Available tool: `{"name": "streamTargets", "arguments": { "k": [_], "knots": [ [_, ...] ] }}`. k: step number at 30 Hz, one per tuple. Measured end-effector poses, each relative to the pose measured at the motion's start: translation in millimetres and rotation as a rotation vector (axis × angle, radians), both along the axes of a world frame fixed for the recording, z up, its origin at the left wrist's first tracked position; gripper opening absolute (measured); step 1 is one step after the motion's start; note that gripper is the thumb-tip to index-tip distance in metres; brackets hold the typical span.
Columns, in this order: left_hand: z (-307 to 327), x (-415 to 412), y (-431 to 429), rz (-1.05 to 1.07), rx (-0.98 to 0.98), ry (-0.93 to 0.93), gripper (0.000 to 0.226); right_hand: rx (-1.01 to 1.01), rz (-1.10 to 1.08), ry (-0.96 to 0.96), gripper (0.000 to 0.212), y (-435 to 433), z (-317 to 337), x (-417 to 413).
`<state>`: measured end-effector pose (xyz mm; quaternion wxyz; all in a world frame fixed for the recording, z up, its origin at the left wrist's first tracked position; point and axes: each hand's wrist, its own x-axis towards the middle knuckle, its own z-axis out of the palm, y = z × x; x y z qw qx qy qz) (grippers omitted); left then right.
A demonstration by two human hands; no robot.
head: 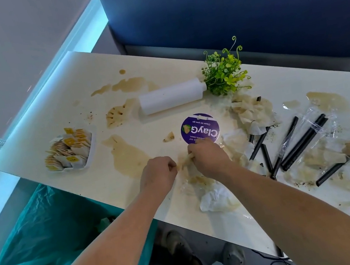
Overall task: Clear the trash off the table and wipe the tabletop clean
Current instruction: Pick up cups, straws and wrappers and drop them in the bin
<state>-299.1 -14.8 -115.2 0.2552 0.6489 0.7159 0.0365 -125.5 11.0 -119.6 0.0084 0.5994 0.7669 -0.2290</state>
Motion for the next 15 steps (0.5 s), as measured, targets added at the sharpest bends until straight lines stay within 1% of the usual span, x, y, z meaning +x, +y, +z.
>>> {"name": "streamTargets", "arguments": {
  "k": [3,6,11,15],
  "knots": [
    [3.5,3.4,3.0,0.167,0.067,-0.23,0.008,-0.003,-0.109,0.165,0.021,0.4,3.4,0.1],
    [9.4,8.9,8.5,0.226,0.061,-0.358,0.004,0.012,-0.189,0.327,0.023,0.2,8.8,1.3],
    [21.6,20.6,15.6,0.379,-0.053,-0.626,0.012,0.048,-0.268,0.412,0.022,0.8,20.4,8.8],
    [31.8,36.0,18.6,0.447,-0.145,-0.856,0.008,0.078,-0.289,0.489,0.012,-4.7,28.7,20.4]
  ]
}}
